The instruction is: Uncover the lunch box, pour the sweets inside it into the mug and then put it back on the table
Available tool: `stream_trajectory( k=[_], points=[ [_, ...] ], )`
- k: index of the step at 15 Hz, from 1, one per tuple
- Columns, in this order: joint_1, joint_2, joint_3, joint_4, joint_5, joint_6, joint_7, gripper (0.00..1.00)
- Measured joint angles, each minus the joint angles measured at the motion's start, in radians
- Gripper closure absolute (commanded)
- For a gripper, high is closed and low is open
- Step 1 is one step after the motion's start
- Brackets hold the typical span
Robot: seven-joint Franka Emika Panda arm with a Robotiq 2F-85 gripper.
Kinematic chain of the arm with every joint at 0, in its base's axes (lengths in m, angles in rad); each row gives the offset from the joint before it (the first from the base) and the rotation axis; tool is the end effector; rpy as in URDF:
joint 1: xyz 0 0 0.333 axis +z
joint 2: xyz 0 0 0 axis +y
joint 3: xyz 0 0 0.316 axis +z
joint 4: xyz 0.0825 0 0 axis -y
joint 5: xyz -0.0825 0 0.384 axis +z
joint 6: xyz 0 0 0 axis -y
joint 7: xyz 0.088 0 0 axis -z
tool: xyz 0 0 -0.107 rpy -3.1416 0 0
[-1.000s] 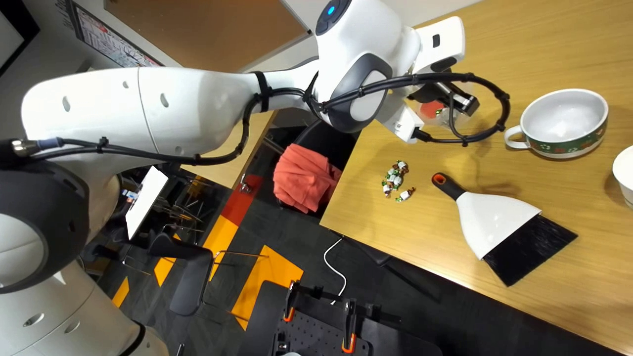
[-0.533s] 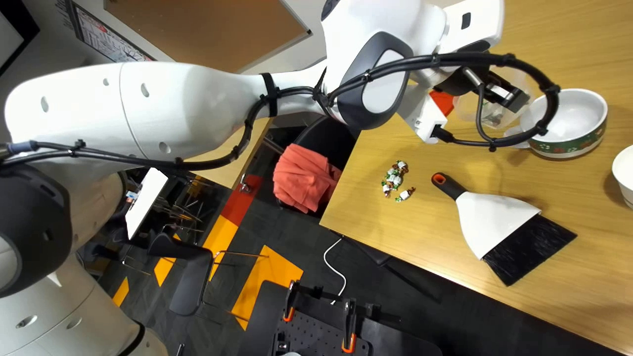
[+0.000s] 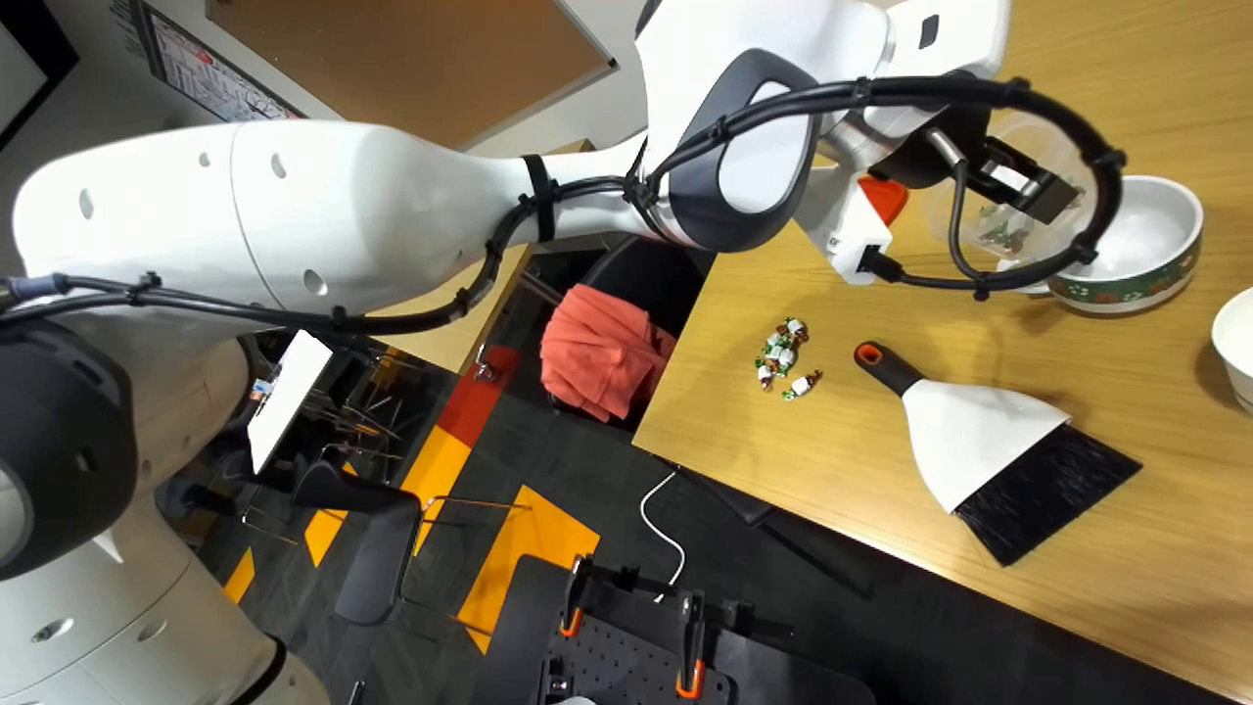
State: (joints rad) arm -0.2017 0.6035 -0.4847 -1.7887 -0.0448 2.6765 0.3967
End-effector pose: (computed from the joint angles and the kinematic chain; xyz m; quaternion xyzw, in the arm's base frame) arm 0.5563 -0.4044 0.2831 0.8732 -0.4351 0.1489 0.1615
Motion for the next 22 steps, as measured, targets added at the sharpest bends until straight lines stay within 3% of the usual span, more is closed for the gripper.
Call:
stream_trajectory(
  k=[1, 8, 22],
  points=[
    [-0.001, 0.0, 0.0, 0.0, 0.0, 0.0, 0.0, 0.98],
    [0.012, 0.042, -0.038, 0.029, -0.017, 0.0, 0.07, 0.98],
    [0.214, 0.356, -0.379, 0.196, -0.141, 0.001, 0.477, 0.98]
  ],
)
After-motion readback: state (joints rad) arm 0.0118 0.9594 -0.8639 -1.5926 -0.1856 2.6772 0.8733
